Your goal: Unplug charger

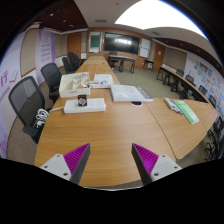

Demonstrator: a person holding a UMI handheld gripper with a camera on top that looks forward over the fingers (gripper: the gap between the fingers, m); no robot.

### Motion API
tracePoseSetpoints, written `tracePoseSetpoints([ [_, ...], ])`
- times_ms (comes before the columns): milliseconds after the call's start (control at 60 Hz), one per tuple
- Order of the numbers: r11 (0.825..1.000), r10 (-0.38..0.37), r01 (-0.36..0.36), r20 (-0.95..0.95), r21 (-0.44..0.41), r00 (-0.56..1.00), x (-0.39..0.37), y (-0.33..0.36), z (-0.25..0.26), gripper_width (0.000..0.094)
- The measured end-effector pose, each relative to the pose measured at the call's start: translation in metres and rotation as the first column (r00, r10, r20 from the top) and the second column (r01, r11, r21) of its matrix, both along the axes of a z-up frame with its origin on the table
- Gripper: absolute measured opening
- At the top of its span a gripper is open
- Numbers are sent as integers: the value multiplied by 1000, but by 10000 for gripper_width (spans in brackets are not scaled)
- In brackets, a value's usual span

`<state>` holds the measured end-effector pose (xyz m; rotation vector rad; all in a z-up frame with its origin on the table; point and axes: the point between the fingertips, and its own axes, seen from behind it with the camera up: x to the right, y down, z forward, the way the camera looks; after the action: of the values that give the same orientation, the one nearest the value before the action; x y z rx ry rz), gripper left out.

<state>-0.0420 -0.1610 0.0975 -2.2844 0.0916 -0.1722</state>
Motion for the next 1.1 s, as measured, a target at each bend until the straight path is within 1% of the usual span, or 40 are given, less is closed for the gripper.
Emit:
tracePoseSetpoints([
  [100, 998, 51, -50, -36, 40, 998, -49, 60, -13, 857],
  [217, 992, 87, -82, -48, 94, 995, -87, 136, -18, 858],
  [333, 983, 111, -107, -13, 146, 994, -103, 206, -21, 854],
  [417, 979, 120, -119, -2, 165, 993, -107, 252, -33, 850],
  [467, 976, 130, -127, -1, 175, 992, -110, 274, -40, 826],
  [517, 974, 137, -135, -1, 181, 991, -110, 292, -47, 766],
  [550, 973, 143, -140, -1, 182, 990, -112, 299, -52, 703],
  [600, 974, 153, -151, -2, 166, 988, -111, 310, -63, 563],
  [633, 977, 152, -150, -6, 155, 988, -110, 313, -70, 434],
  [650, 978, 142, -140, -2, 153, 990, -106, 314, -71, 400],
  [750, 974, 152, -146, -25, 174, 988, -109, 315, -70, 355],
  [817, 972, 166, -158, -36, 173, 985, -110, 316, -71, 278],
  [883, 974, 169, -162, -34, 155, 985, -110, 317, -71, 228],
  [950, 978, 165, -158, -43, 133, 985, -111, 314, -70, 212],
  [1017, 977, 186, -183, -17, 106, 982, -111, 314, -68, 208],
  [1033, 974, 188, -184, -19, 130, 982, -111, 314, -60, 205],
  [1050, 965, 185, -179, -17, 194, 983, -111, 319, -39, 200],
  [1067, 947, 187, -182, 5, 265, 982, -110, 323, -12, 196],
  [1100, 910, 193, -207, 74, 360, 978, -107, 334, 51, 196],
])
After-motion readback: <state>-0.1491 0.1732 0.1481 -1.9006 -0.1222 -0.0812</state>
